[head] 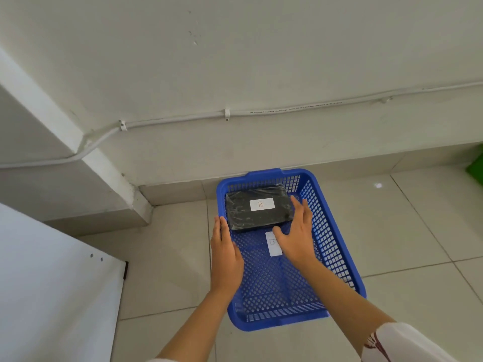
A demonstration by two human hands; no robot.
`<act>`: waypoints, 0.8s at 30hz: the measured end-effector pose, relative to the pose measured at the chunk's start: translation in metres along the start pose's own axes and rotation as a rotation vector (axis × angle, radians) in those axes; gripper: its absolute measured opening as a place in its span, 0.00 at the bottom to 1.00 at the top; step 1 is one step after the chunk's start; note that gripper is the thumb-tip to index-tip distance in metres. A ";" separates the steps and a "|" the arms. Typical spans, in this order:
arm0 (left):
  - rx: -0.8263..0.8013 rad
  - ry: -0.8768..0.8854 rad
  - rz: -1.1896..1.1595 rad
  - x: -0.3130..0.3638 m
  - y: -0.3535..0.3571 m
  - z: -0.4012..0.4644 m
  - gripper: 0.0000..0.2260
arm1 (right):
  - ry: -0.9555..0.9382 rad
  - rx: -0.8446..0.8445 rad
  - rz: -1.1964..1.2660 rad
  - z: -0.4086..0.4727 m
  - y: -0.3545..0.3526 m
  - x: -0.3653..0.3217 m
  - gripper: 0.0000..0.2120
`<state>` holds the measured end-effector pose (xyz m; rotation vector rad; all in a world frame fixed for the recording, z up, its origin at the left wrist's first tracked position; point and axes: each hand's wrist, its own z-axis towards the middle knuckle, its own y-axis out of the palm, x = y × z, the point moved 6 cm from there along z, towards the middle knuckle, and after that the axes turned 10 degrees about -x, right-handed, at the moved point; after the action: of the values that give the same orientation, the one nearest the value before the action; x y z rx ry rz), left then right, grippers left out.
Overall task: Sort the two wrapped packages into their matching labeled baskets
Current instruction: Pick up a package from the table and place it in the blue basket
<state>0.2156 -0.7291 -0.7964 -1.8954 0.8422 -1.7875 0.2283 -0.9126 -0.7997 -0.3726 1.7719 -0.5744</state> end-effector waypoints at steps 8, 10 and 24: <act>-0.074 -0.063 0.020 0.114 -0.095 -0.037 0.21 | 0.165 -0.063 0.166 -0.095 -0.100 -0.107 0.23; -0.086 -0.044 0.016 0.160 -0.124 -0.052 0.20 | 0.199 -0.057 0.198 -0.119 -0.130 -0.149 0.20; -0.030 0.000 -0.091 0.447 -0.399 -0.188 0.17 | 0.140 -0.088 0.254 -0.290 -0.316 -0.471 0.14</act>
<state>0.0908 -0.7105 -0.1817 -1.9820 0.7997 -1.8372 0.0637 -0.8712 -0.1858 -0.1663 1.9473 -0.3495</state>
